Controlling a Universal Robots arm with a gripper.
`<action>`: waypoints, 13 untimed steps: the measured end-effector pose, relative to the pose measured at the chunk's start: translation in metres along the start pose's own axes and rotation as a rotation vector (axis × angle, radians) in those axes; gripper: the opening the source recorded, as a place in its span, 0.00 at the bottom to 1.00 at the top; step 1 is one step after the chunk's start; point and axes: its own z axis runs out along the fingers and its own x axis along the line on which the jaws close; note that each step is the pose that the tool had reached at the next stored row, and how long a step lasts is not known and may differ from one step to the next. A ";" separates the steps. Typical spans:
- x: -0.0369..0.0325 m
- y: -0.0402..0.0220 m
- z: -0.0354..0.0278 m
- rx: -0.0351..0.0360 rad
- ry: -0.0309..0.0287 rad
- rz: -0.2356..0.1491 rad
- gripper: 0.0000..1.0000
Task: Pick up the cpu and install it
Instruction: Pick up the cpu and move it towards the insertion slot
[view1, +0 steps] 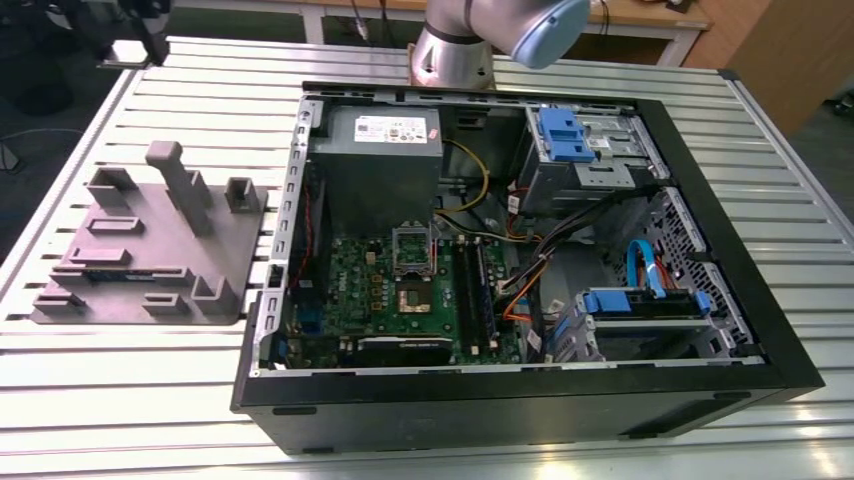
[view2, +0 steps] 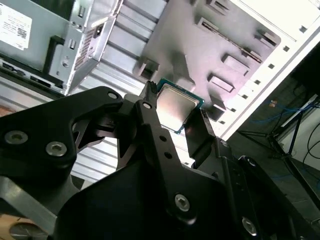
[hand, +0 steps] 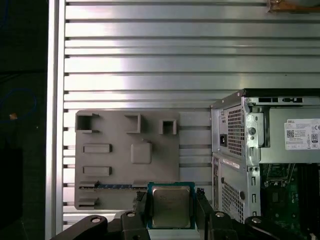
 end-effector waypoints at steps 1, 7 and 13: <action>-0.0048 0.0001 0.0003 0.0001 0.0001 0.000 0.47; -0.0316 0.0007 0.0021 0.0001 0.0001 0.000 0.47; -0.0568 0.0012 0.0039 0.0001 0.0001 0.000 0.47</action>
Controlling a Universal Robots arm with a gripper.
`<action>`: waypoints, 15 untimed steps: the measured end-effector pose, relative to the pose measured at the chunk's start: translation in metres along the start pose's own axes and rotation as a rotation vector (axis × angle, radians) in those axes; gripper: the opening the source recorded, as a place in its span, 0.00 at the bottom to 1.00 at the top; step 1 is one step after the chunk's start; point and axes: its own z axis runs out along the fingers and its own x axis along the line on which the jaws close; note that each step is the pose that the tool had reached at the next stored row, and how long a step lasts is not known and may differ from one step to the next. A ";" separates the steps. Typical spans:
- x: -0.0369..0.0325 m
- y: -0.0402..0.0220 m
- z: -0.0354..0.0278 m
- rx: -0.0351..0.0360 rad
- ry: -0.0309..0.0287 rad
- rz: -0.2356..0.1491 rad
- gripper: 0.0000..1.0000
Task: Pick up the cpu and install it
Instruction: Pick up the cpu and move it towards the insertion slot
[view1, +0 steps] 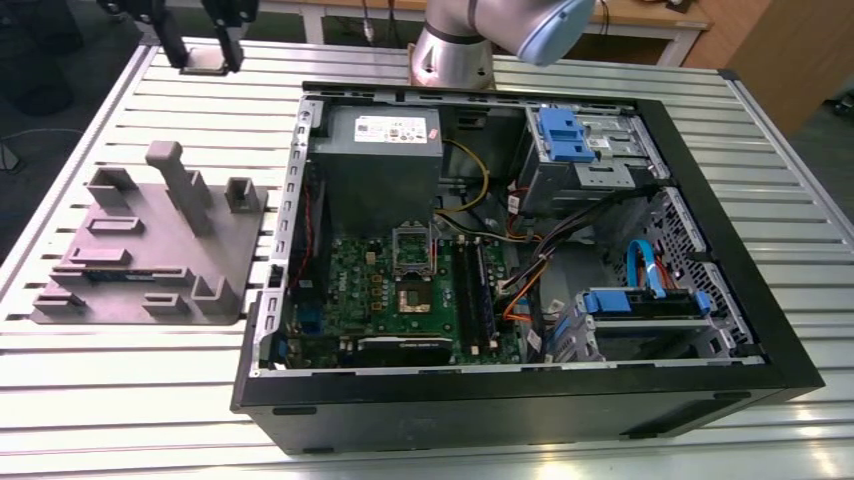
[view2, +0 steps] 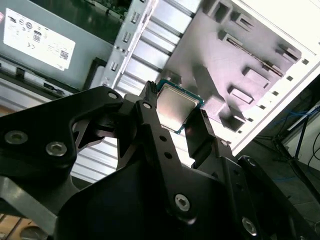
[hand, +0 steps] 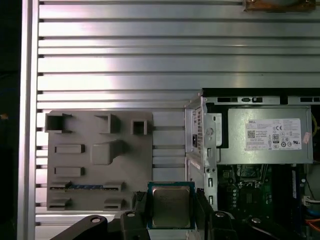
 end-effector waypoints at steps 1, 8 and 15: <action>-0.0048 0.0001 0.0004 -0.0001 -0.0001 0.000 0.47; -0.0357 0.0008 0.0027 0.0000 0.0000 0.000 0.47; -0.0644 0.0014 0.0049 0.0000 0.0000 0.000 0.47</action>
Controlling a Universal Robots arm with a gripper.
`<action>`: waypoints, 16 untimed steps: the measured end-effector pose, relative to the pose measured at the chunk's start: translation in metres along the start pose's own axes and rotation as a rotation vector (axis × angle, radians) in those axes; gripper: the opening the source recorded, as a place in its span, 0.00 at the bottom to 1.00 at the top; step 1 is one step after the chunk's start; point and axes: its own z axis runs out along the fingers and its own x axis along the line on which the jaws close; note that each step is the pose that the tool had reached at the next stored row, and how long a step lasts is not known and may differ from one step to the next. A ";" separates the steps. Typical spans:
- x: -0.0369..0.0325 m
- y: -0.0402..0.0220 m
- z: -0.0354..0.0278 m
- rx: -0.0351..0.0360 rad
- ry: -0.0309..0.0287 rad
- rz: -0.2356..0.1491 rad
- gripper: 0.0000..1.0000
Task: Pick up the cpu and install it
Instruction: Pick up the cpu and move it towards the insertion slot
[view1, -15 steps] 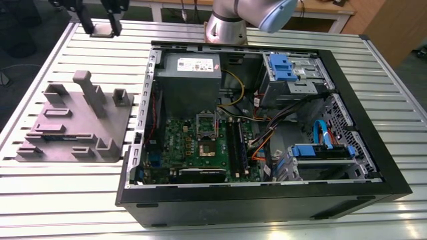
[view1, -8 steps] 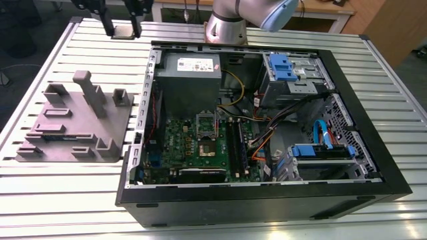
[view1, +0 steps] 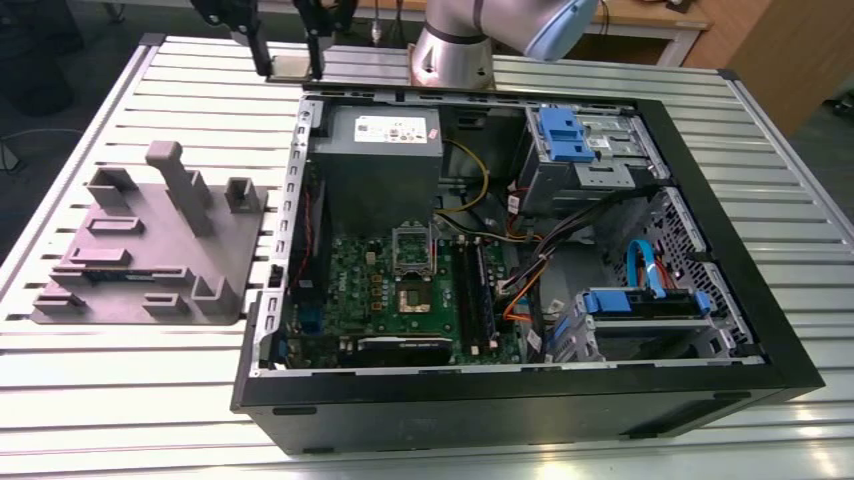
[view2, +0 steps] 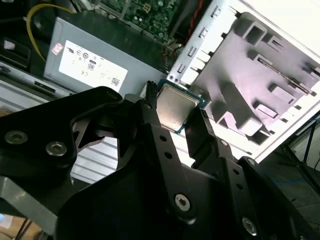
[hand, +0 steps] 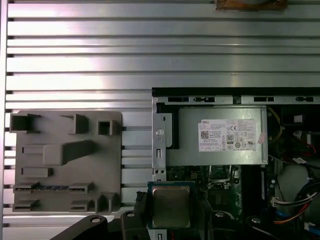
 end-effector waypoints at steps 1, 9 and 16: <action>-0.0038 0.0001 0.0003 0.0000 0.0000 0.000 0.47; -0.0350 0.0008 0.0022 0.0000 0.0000 0.000 0.47; -0.0667 0.0015 0.0039 0.0000 0.0000 0.000 0.47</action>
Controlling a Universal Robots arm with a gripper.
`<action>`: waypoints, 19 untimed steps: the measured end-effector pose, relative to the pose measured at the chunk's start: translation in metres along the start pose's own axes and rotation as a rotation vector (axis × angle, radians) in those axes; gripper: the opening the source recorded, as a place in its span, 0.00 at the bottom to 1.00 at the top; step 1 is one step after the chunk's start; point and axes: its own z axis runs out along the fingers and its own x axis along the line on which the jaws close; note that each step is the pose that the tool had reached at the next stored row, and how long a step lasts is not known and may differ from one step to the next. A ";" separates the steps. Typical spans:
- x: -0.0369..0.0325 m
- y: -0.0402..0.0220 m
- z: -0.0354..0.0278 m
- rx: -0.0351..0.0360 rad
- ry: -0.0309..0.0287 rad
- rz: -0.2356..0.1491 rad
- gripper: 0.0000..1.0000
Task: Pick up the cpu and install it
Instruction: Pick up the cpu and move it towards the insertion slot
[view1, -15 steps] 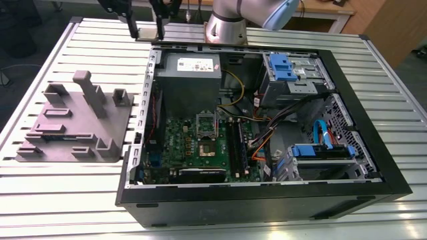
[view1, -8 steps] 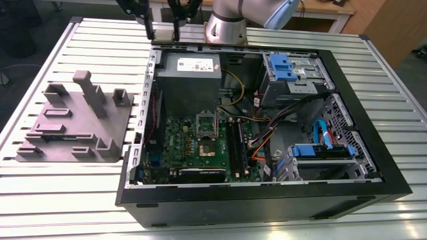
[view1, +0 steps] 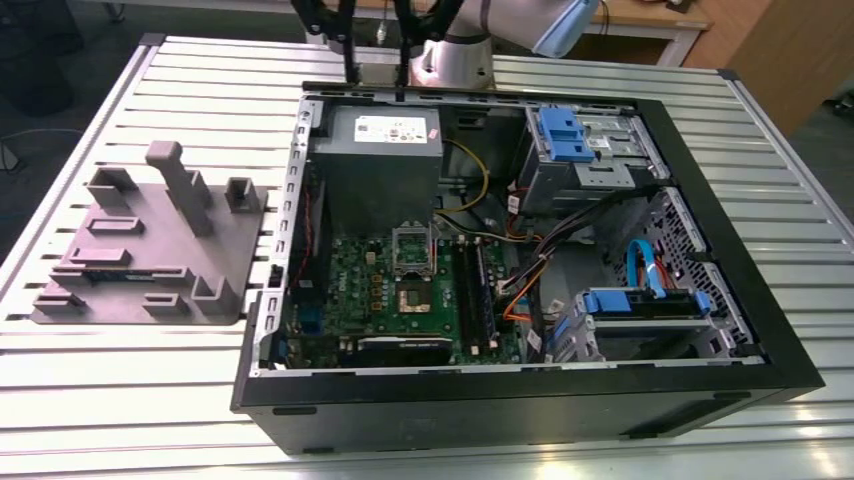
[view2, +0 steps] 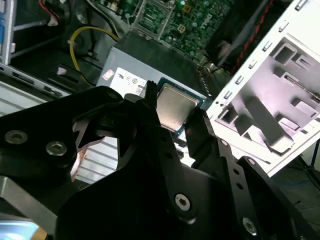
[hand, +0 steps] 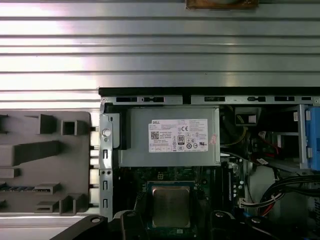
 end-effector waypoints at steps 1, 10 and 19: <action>-0.0045 0.0001 0.0002 0.0000 0.0000 0.000 0.47; -0.0320 0.0002 0.0017 -0.0003 -0.0001 0.000 0.47; -0.0395 -0.0197 0.0095 -0.0001 -0.0001 0.000 0.47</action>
